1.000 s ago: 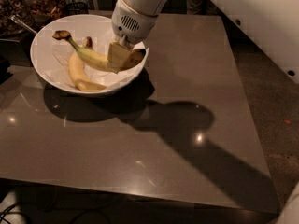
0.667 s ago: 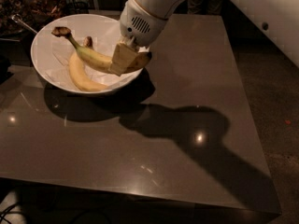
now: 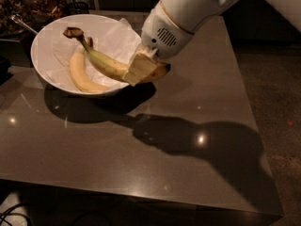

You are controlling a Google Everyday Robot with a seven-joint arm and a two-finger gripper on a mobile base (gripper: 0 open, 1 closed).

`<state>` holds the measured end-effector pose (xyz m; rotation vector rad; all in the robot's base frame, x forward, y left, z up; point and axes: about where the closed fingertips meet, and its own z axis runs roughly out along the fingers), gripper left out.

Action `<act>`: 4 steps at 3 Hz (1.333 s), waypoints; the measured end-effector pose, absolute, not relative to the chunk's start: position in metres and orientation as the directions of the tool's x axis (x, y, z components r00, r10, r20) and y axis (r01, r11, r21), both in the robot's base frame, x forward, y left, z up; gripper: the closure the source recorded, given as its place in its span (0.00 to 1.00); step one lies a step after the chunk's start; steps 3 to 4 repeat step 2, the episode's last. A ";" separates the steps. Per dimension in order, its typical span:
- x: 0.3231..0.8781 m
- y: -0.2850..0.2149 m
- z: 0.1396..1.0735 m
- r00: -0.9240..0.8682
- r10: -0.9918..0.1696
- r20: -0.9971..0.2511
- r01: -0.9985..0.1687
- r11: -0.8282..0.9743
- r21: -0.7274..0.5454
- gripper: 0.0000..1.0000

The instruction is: Pick banana from white bowl

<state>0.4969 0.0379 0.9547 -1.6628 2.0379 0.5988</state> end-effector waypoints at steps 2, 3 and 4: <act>0.453 -0.006 0.948 -0.223 -0.766 -0.603 -0.970 0.233 0.063 1.00; 0.453 -0.006 0.948 -0.223 -0.766 -0.603 -0.970 0.233 0.063 1.00; 0.453 -0.006 0.948 -0.223 -0.766 -0.603 -0.970 0.233 0.063 1.00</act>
Offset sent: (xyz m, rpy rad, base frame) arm -0.0627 -0.0670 -0.0139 0.0299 0.0129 -0.0727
